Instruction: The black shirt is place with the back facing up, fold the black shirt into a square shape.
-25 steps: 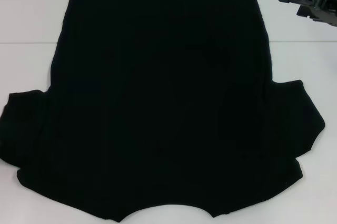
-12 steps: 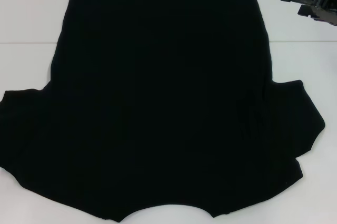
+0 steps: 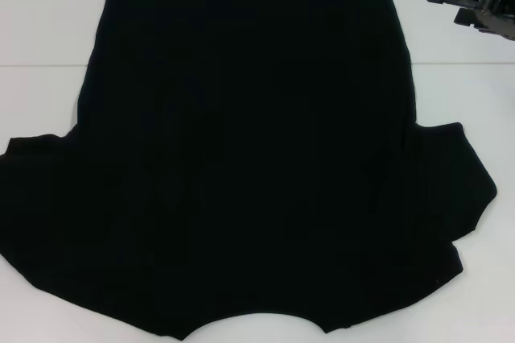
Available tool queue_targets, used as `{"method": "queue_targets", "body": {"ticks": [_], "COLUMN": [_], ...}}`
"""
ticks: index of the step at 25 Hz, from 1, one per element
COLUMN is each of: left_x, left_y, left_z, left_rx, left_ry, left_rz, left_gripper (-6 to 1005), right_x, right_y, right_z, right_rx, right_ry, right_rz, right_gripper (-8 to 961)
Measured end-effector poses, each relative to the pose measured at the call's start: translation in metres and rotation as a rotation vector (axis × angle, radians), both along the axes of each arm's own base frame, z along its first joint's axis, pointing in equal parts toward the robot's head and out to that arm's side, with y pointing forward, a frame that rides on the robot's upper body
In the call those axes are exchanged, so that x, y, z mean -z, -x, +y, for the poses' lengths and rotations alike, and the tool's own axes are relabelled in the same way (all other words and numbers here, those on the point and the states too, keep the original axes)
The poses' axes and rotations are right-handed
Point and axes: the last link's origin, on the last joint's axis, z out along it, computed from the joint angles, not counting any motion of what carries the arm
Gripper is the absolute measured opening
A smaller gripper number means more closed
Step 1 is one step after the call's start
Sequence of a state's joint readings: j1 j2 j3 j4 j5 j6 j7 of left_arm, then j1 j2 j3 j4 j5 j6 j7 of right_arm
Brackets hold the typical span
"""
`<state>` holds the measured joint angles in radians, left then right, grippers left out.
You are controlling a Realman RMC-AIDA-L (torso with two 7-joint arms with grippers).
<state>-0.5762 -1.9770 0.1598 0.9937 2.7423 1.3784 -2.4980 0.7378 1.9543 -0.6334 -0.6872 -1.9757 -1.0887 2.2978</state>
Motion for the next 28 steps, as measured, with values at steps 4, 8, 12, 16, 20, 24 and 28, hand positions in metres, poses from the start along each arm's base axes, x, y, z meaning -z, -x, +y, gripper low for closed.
{"method": "queue_targets", "body": {"ticks": [4, 8, 12, 16, 20, 24, 28], "left_x": [0.005, 0.017, 0.033, 0.054, 0.075, 0.091, 0.09], "left_y": [-0.01, -0.032, -0.058, -0.088, -0.103, -0.114, -0.118], "left_z": [0.005, 0.016, 0.029, 0.041, 0.044, 0.041, 0.032], "left_rx": [0.031, 0.093, 0.169, 0.272, 0.328, 0.384, 0.422], "left_ry": [0.053, 0.138, 0.22, 0.336, 0.444, 0.556, 0.6], "left_rz": [-0.008, -0.025, -0.038, -0.009, 0.042, 0.081, 0.045], "left_gripper": [0, 0, 0, 1, 1, 1, 1], "right_x": [0.0, 0.001, 0.001, 0.001, 0.003, 0.003, 0.002], "right_y": [0.0, 0.0, 0.0, -0.001, -0.004, -0.009, -0.01], "right_z": [0.0, 0.0, 0.0, -0.001, -0.001, -0.002, -0.003], "right_rx": [-0.001, -0.001, -0.002, 0.002, 0.013, 0.027, 0.031], "right_ry": [0.002, 0.003, 0.004, 0.003, 0.004, 0.001, -0.002], "right_rz": [0.001, 0.002, 0.002, -0.003, -0.006, -0.006, -0.006], "right_gripper": [877, 878, 877, 878, 878, 877, 877]}}
